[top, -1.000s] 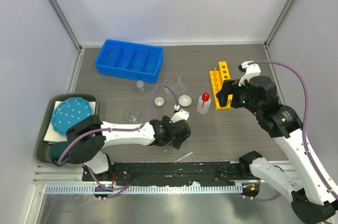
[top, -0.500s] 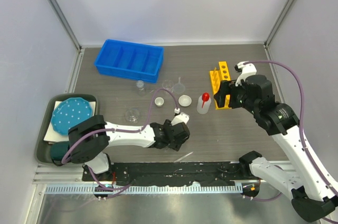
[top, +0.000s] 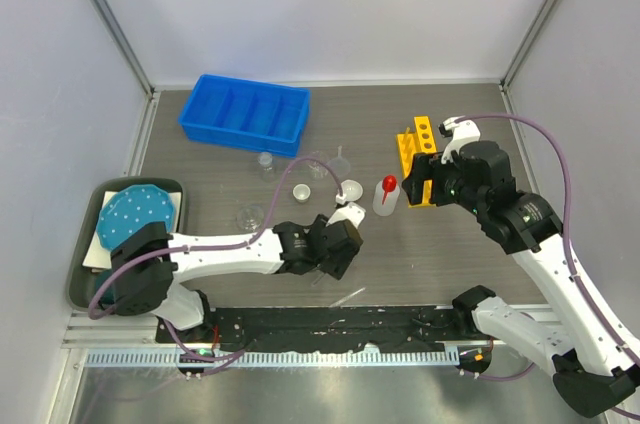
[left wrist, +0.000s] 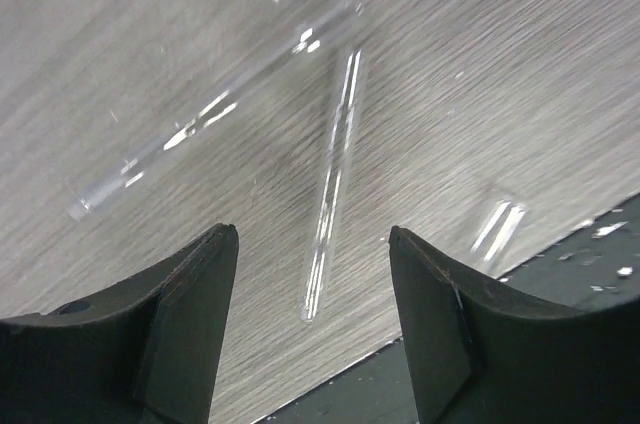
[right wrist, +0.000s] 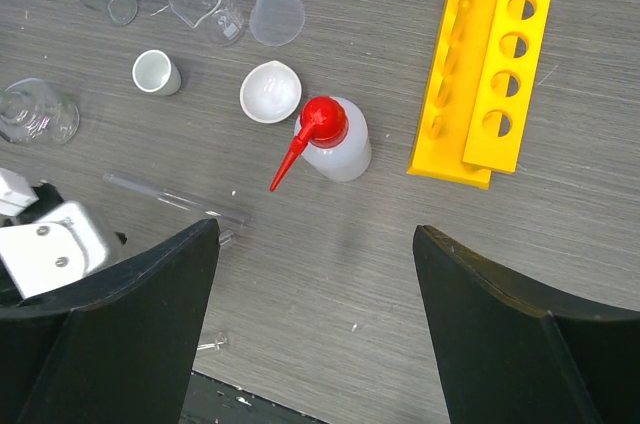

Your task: Organize the chemistry lab equipment

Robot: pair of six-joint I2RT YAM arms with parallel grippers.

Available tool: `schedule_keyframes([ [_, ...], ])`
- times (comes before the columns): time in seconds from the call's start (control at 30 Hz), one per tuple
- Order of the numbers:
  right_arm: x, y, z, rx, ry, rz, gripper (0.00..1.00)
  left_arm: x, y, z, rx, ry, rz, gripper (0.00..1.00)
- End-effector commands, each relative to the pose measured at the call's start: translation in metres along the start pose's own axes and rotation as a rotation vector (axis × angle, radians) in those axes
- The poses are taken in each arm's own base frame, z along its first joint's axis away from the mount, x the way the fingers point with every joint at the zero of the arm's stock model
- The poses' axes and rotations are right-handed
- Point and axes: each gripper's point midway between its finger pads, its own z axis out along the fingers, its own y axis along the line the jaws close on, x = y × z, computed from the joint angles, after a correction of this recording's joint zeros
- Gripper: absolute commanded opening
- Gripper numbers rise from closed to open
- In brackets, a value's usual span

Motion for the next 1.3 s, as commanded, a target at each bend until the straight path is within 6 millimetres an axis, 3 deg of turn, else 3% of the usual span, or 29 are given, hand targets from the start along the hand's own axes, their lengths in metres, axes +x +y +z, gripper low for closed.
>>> schedule_keyframes([
  [0.0, -0.007, 0.004, -0.004, -0.015, -0.026, -0.009, 0.84, -0.034, -0.005, -0.029, 0.037, -0.055, 0.057, 0.68],
  [0.17, -0.009, 0.007, -0.005, -0.029, -0.034, -0.005, 0.84, -0.045, 0.000, -0.028, 0.061, -0.040, 0.080, 0.73],
  [0.5, -0.007, 0.008, -0.006, -0.037, -0.029, -0.013, 0.84, -0.058, 0.031, 0.001, 0.100, -0.013, 0.011, 0.75],
  [0.97, 0.000, 0.008, -0.002, -0.036, -0.015, -0.021, 0.84, -0.023, 0.042, 0.058, 0.090, 0.130, 0.025, 0.77],
  [1.27, 0.003, 0.010, 0.001, -0.037, -0.011, -0.029, 0.84, -0.015, 0.050, 0.074, 0.071, 0.161, 0.019, 0.77],
])
